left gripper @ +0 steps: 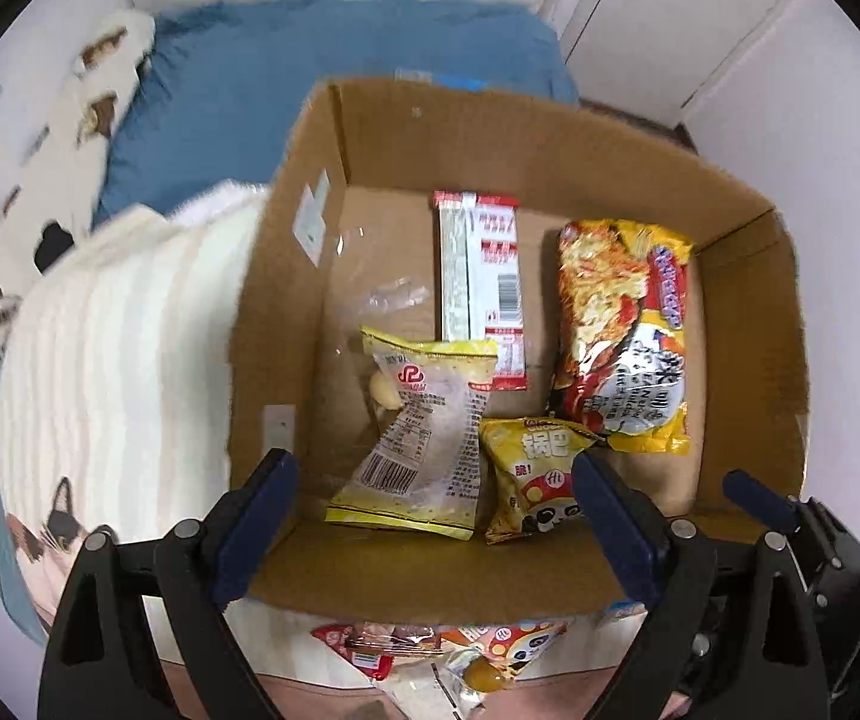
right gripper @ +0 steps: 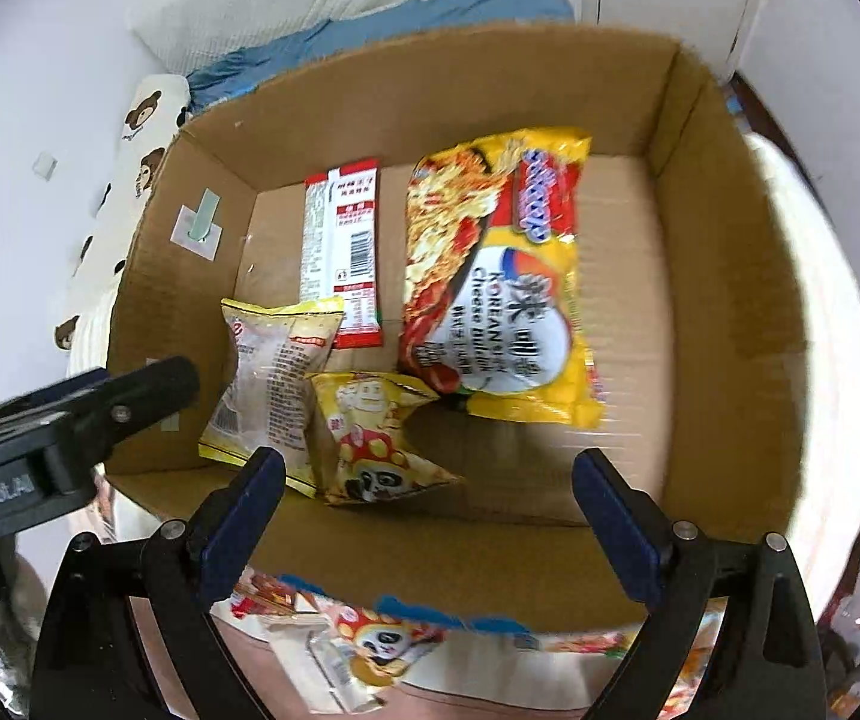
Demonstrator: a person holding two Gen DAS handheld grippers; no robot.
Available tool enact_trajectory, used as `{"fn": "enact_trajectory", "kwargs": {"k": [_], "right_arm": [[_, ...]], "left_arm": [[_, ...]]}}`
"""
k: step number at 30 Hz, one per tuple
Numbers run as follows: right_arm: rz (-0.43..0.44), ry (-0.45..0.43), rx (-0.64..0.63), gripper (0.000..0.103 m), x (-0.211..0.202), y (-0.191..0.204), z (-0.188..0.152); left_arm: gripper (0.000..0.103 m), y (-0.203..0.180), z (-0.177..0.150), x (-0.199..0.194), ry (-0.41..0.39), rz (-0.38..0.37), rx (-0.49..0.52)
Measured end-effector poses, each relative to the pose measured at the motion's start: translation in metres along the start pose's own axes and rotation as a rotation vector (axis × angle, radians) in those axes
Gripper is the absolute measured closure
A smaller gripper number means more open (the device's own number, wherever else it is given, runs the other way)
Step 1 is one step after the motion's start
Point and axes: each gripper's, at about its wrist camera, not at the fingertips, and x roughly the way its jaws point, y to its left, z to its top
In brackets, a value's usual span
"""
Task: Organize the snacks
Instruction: 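Carry both bags into the box and release them beside the noodles, then grasp the white bread pack with left tool while right grasps orange Cuicuijiao bag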
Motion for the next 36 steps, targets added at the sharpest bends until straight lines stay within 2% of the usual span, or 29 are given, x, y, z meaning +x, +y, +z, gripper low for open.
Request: {"fn": "enact_trajectory", "kwargs": {"k": [6, 12, 26, 32, 36], "right_arm": [[-0.036, -0.098, -0.004, 0.004, -0.035, 0.0, -0.019], [-0.048, -0.166, -0.007, 0.005, -0.066, 0.0, -0.042], [-0.007, -0.312, 0.002, 0.005, -0.142, -0.003, -0.091], [0.022, -0.317, 0.016, 0.005, -0.153, -0.005, -0.112], [0.049, -0.271, 0.036, 0.005, -0.139, -0.01, -0.129]], "left_arm": [[0.009, 0.001, -0.027, -0.04, -0.157, 0.039, 0.024], [0.009, -0.001, -0.054, -0.071, -0.262, 0.068, 0.053], [0.009, -0.008, -0.111, -0.122, -0.353, 0.044, 0.064], [0.009, -0.009, -0.131, -0.13, -0.36, 0.035, 0.054], [0.009, -0.003, -0.147, -0.116, -0.327, 0.039, 0.034]]}}
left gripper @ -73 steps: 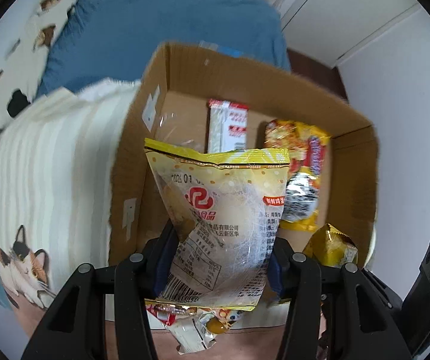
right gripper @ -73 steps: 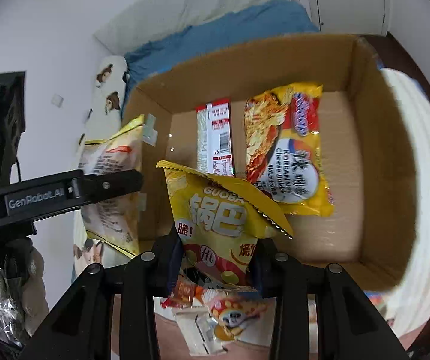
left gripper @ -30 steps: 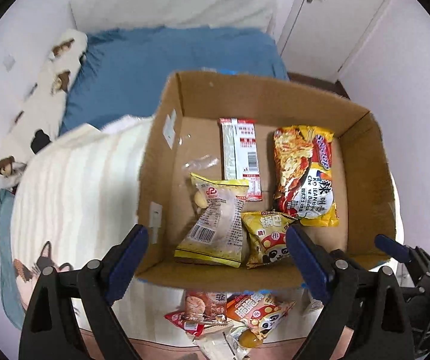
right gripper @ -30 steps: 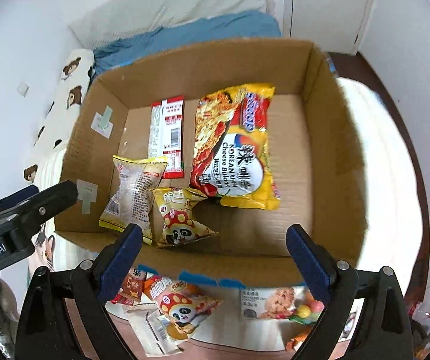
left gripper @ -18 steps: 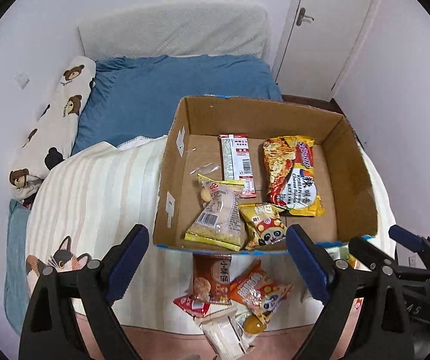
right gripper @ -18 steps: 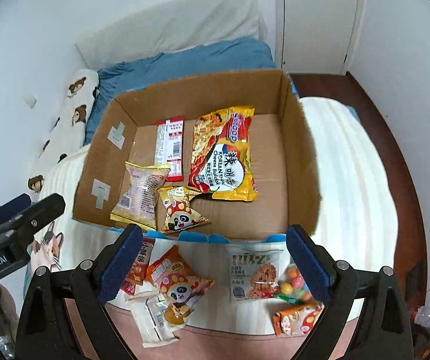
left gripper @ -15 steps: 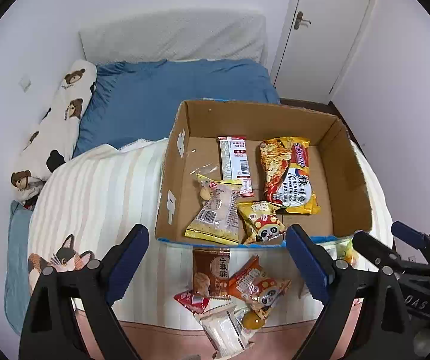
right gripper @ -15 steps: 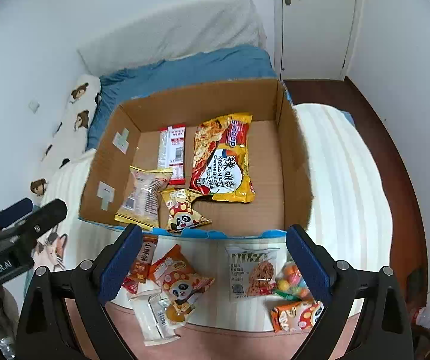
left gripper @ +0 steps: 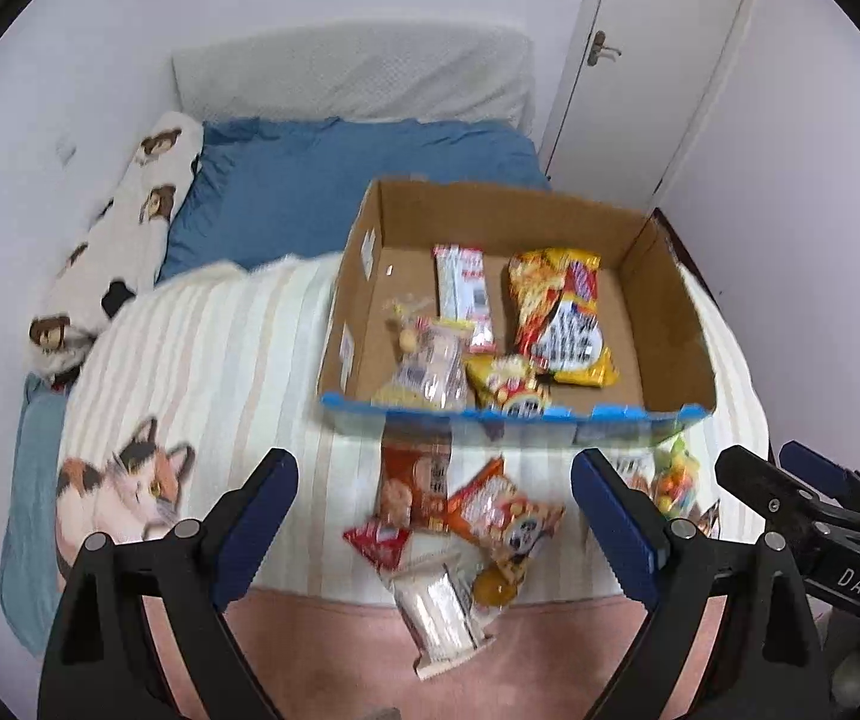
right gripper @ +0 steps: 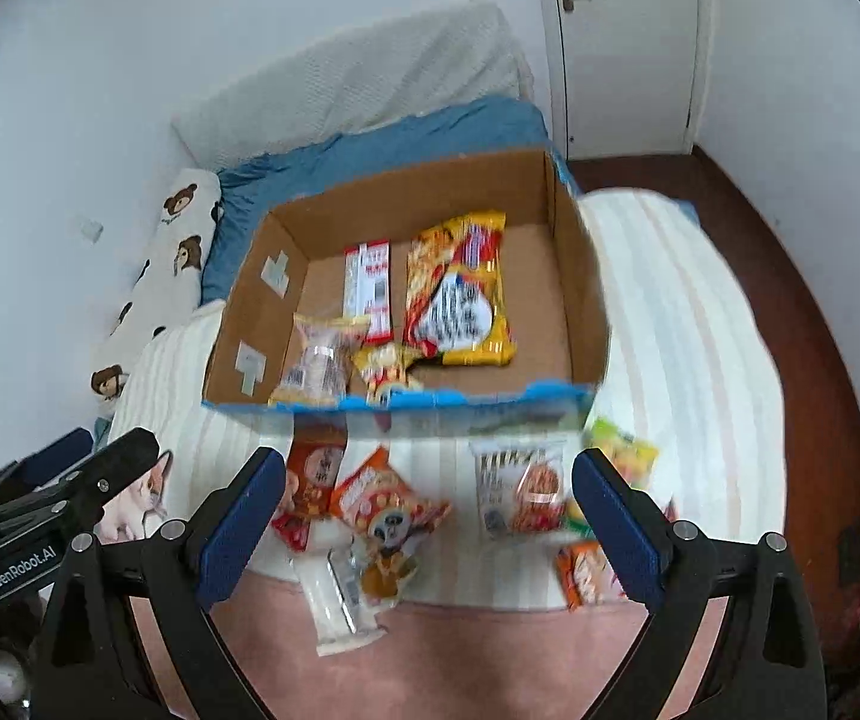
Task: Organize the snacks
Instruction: 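Grasp the white bread pack with left tool while right grasps orange Cuicuijiao bag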
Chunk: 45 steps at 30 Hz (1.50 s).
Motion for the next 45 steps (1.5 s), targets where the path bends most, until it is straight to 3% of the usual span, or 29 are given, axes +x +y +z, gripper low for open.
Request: {"fn": "enact_trajectory", "kwargs": {"k": [4, 10, 11, 13, 14, 16, 18, 20, 30, 32, 33, 36, 45], "right_arm": [[0.01, 0.068, 0.018, 0.005, 0.023, -0.009, -0.02], [0.017, 0.185, -0.049, 0.005, 0.069, -0.016, -0.043], [0.024, 0.2, -0.069, 0.007, 0.076, -0.015, -0.044], [0.036, 0.243, -0.137, 0.02, 0.096, -0.008, -0.046], [0.033, 0.257, -0.165, 0.021, 0.104, -0.003, -0.046], [0.025, 0.282, -0.235, 0.021, 0.123, 0.008, -0.046], [0.022, 0.307, -0.313, 0.021, 0.142, 0.022, -0.044], [0.012, 0.347, -0.383, 0.02, 0.162, 0.037, -0.042], [-0.038, 0.538, -0.584, 0.021, 0.241, 0.088, -0.055], [-0.062, 0.55, -0.582, 0.03, 0.249, 0.088, -0.059], [-0.075, 0.543, -0.581, 0.04, 0.25, 0.087, -0.06], [-0.078, 0.528, -0.536, 0.047, 0.245, 0.079, -0.059], [-0.081, 0.445, -0.254, 0.047, 0.175, 0.012, -0.071]], "left_arm": [[0.009, 0.01, -0.035, 0.03, 0.104, 0.009, -0.071], [0.01, 0.021, -0.1, 0.125, 0.392, -0.051, -0.209], [0.01, 0.021, -0.106, 0.137, 0.422, -0.057, -0.223], [0.01, 0.022, -0.121, 0.162, 0.481, -0.056, -0.258], [0.01, 0.022, -0.125, 0.168, 0.498, -0.058, -0.268], [0.016, 0.021, -0.133, 0.18, 0.517, -0.054, -0.282], [0.041, 0.02, -0.139, 0.186, 0.526, -0.034, -0.276], [0.049, 0.021, -0.143, 0.185, 0.514, -0.027, -0.274], [0.05, 0.038, -0.168, 0.164, 0.503, 0.029, -0.292], [0.05, 0.038, -0.172, 0.161, 0.502, 0.031, -0.291], [0.05, 0.039, -0.173, 0.161, 0.502, 0.033, -0.291], [0.05, 0.039, -0.178, 0.159, 0.505, 0.036, -0.288], [0.05, 0.038, -0.182, 0.163, 0.513, 0.046, -0.231]]}}
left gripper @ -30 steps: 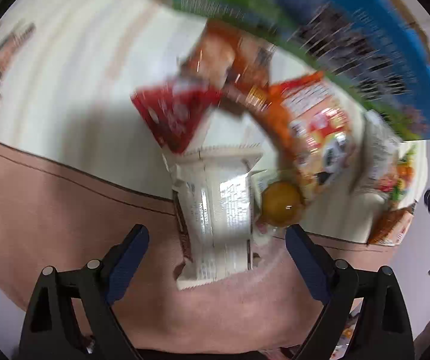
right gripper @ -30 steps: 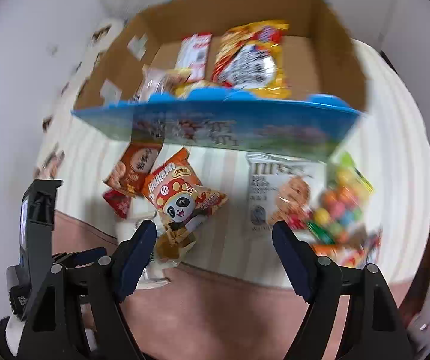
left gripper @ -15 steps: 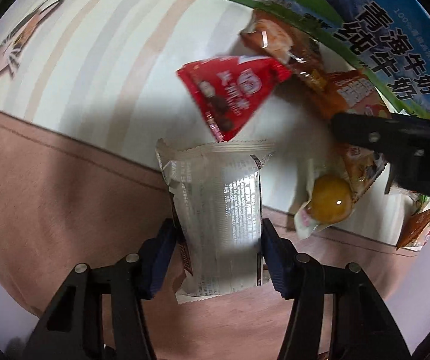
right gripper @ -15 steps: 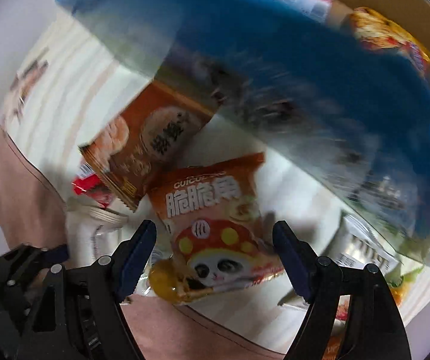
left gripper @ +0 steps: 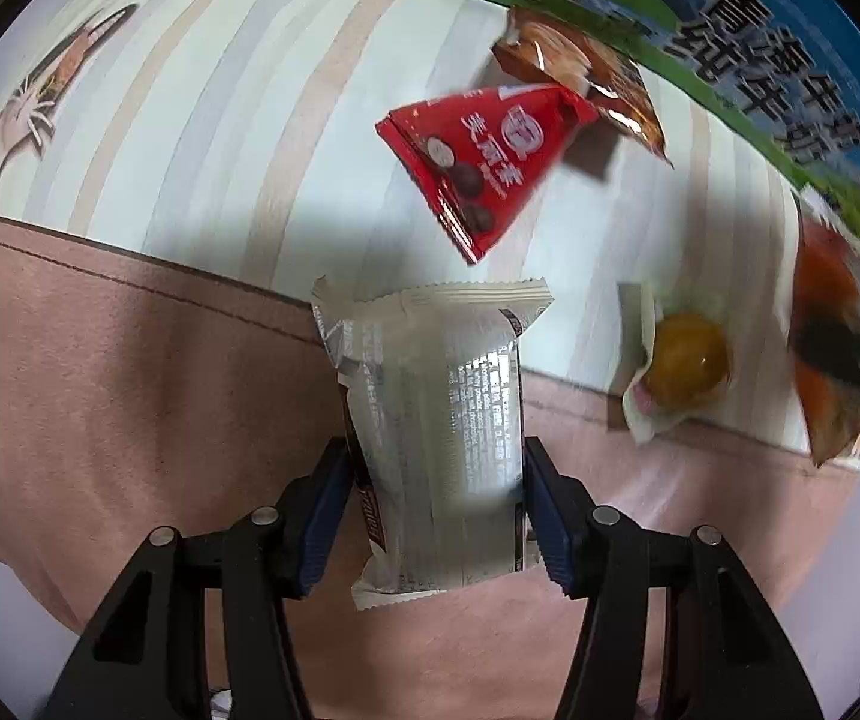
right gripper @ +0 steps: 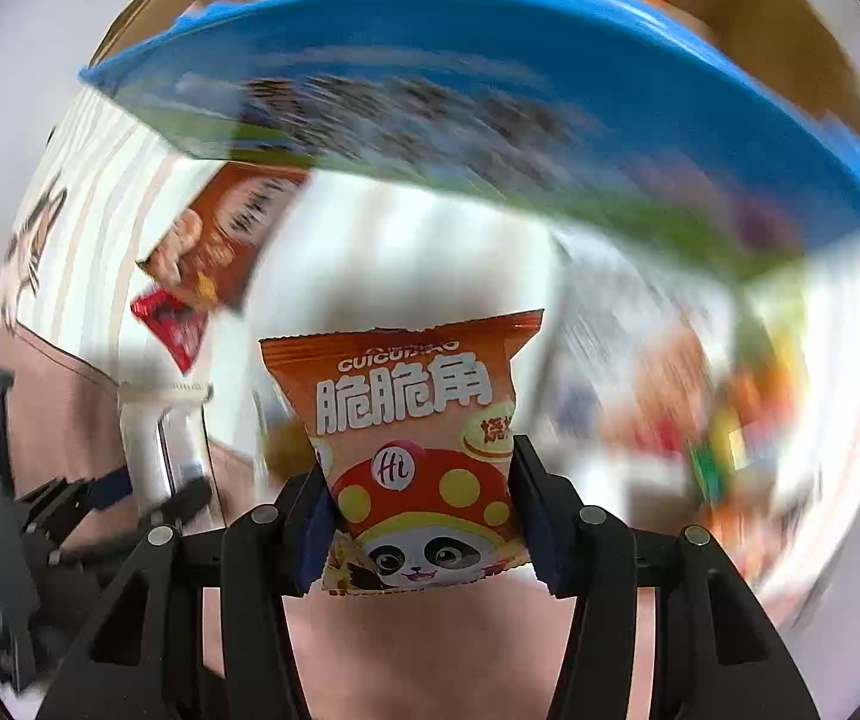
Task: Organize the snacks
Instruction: 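Grasp the white bread pack with left tool while right grasps orange Cuicuijiao bag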
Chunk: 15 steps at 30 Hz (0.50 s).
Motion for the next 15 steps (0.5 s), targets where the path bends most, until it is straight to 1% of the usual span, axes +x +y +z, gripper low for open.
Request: {"fn": "enact_trajectory", "kwargs": {"k": [2, 5, 7, 8, 10, 11, 13, 15], "right_arm": [[0.015, 0.006, 0.08, 0.047, -0.003, -0.014, -0.024], [0.053, 0.033, 0.208, 0.048, 0.005, -0.029, -0.061], [0.065, 0.045, 0.258, 0.047, 0.012, -0.034, -0.077], [0.072, 0.054, 0.277, 0.047, 0.018, -0.035, -0.086], [0.093, 0.07, 0.327, 0.046, 0.029, -0.04, -0.09], [0.104, 0.082, 0.346, 0.045, 0.035, -0.035, -0.104], [0.134, 0.091, 0.394, 0.035, 0.04, -0.042, -0.108], [0.156, 0.097, 0.408, 0.027, 0.041, -0.045, -0.107]], "left_arm": [[0.05, -0.004, -0.01, 0.0, 0.009, 0.018, 0.036], [0.05, -0.001, -0.03, 0.0, 0.04, 0.039, 0.087], [0.05, 0.004, -0.041, 0.003, 0.059, 0.043, 0.102], [0.048, 0.005, -0.044, 0.006, 0.069, 0.036, 0.104], [0.046, 0.009, -0.045, 0.013, 0.089, 0.007, 0.088], [0.044, 0.01, -0.045, 0.016, 0.101, -0.007, 0.074], [0.043, 0.013, -0.043, 0.021, 0.117, -0.026, 0.05], [0.042, 0.015, -0.043, 0.025, 0.125, -0.033, 0.041]]}}
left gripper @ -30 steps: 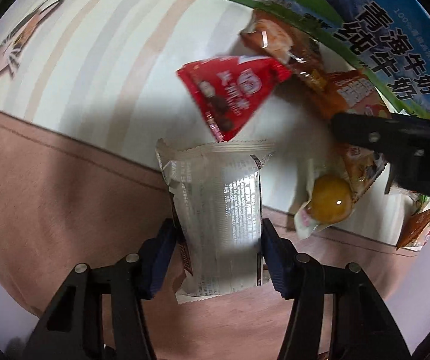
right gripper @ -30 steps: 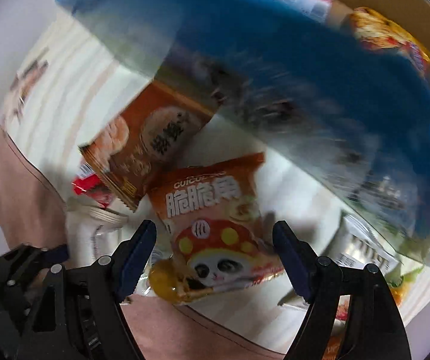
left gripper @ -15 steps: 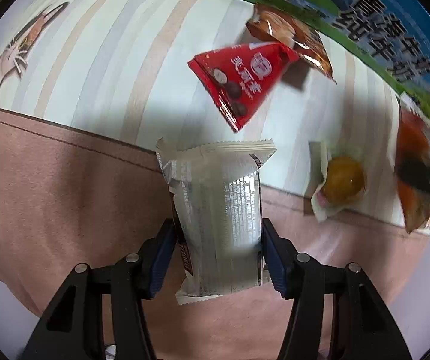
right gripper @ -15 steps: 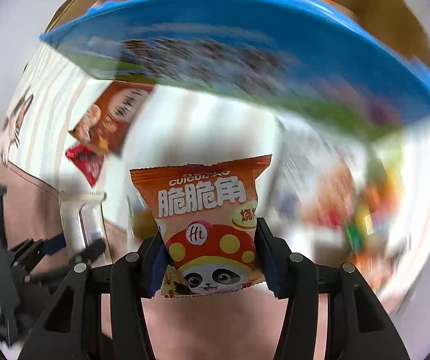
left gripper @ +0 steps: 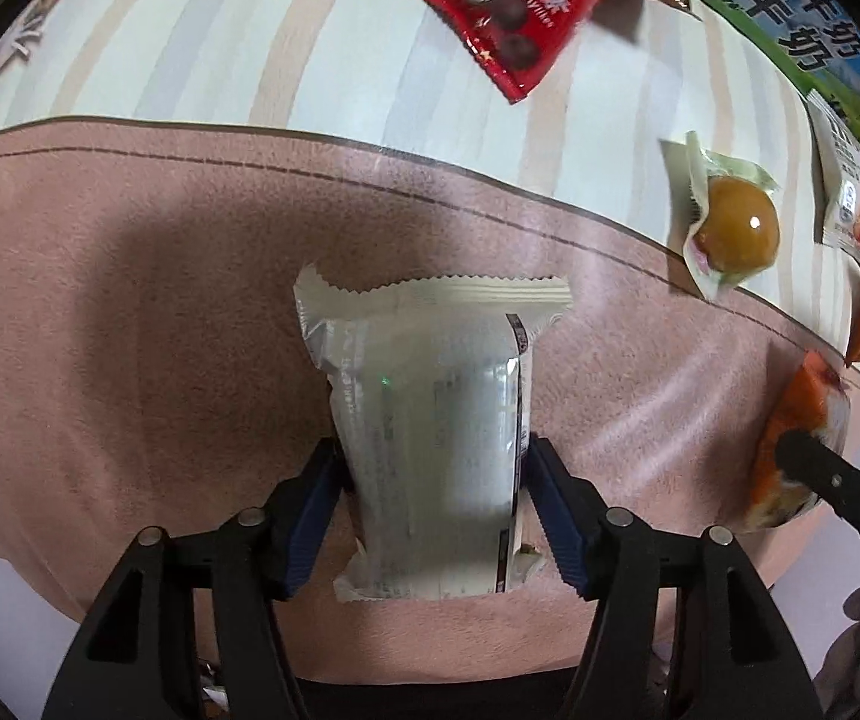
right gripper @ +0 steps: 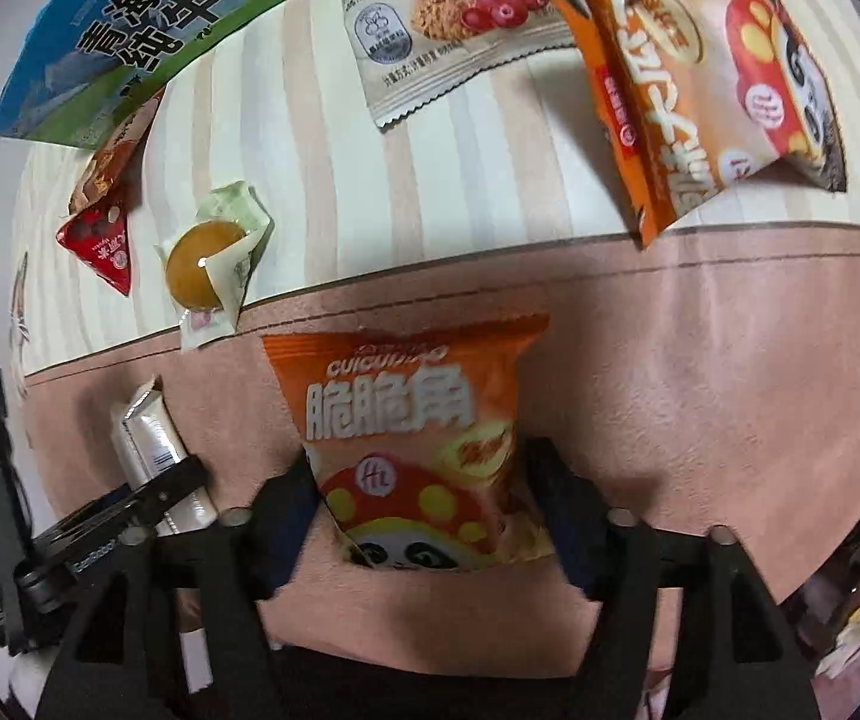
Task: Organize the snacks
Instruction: 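Grasp the white bread pack with left tool while right grasps orange Cuicuijiao bag, then lower both packs into the box and open both tools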
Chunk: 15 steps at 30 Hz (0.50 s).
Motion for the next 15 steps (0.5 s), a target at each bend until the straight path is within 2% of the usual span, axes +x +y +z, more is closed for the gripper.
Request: {"fn": "enact_trajectory", "kwargs": {"k": [6, 8, 9, 11, 15], "right_arm": [[-0.026, -0.004, -0.023, 0.026, 0.0, -0.004, -0.001], [-0.078, -0.027, -0.048, 0.037, -0.001, 0.003, -0.004], [-0.096, -0.044, -0.059, 0.048, -0.001, 0.004, -0.006], [-0.092, -0.064, -0.058, 0.052, -0.002, 0.005, -0.011], [-0.045, -0.093, -0.045, 0.054, -0.02, -0.001, -0.016]], "left_arm": [[0.045, -0.003, -0.001, 0.004, -0.018, 0.025, -0.016], [0.046, -0.009, -0.001, 0.0, -0.038, 0.047, -0.003], [0.047, -0.004, 0.004, -0.008, -0.052, 0.057, 0.006], [0.047, -0.012, 0.0, -0.017, -0.095, 0.08, 0.04], [0.047, -0.025, -0.002, -0.041, -0.152, 0.073, 0.08]]}}
